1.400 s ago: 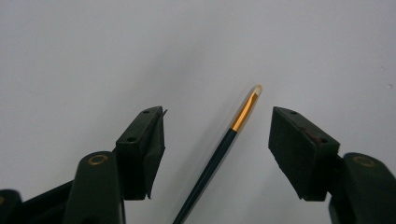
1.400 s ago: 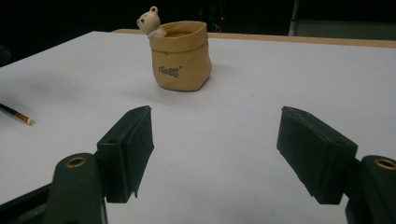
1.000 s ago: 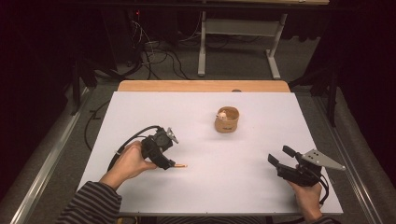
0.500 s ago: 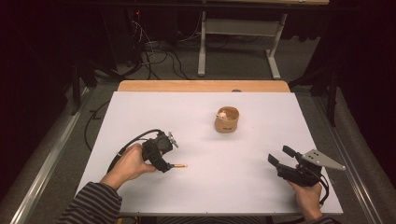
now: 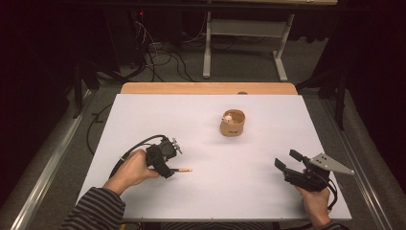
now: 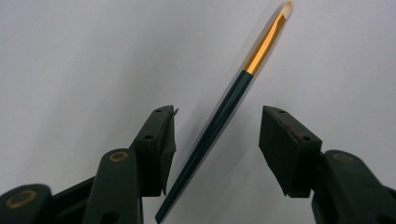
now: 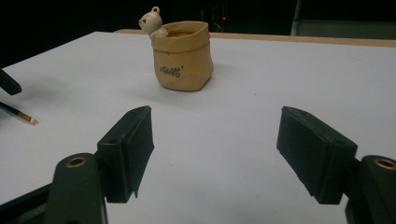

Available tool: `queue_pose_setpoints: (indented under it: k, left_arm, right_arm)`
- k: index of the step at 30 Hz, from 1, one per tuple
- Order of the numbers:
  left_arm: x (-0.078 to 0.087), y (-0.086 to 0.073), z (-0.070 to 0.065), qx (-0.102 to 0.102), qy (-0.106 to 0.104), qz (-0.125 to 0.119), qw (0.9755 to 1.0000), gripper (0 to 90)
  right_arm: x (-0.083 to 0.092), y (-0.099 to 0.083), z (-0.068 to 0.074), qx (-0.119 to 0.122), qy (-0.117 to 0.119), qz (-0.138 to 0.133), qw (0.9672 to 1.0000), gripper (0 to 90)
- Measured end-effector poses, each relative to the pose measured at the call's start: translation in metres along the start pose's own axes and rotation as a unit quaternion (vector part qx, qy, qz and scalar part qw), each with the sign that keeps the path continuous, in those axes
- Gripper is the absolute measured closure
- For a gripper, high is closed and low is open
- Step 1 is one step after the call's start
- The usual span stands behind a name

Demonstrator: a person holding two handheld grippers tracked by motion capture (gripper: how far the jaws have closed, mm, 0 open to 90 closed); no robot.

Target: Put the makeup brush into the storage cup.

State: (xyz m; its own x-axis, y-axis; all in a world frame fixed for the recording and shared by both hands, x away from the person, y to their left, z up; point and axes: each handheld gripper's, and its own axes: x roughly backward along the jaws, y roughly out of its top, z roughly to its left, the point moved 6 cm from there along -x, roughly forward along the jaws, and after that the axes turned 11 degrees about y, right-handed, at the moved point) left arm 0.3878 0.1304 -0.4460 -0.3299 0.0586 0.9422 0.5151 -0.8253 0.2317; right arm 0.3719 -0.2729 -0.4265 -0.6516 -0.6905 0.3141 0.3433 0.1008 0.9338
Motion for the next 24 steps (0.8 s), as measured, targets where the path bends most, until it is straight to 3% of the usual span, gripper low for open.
queue_pose_setpoints:
  k: [24]
  left_arm:
    - [-0.011,-0.007,0.004,0.01,0.002,0.022,0.9997,54.3]
  right_arm:
    - [0.001,0.001,0.0,0.0,0.003,-0.006,1.0,28.9]
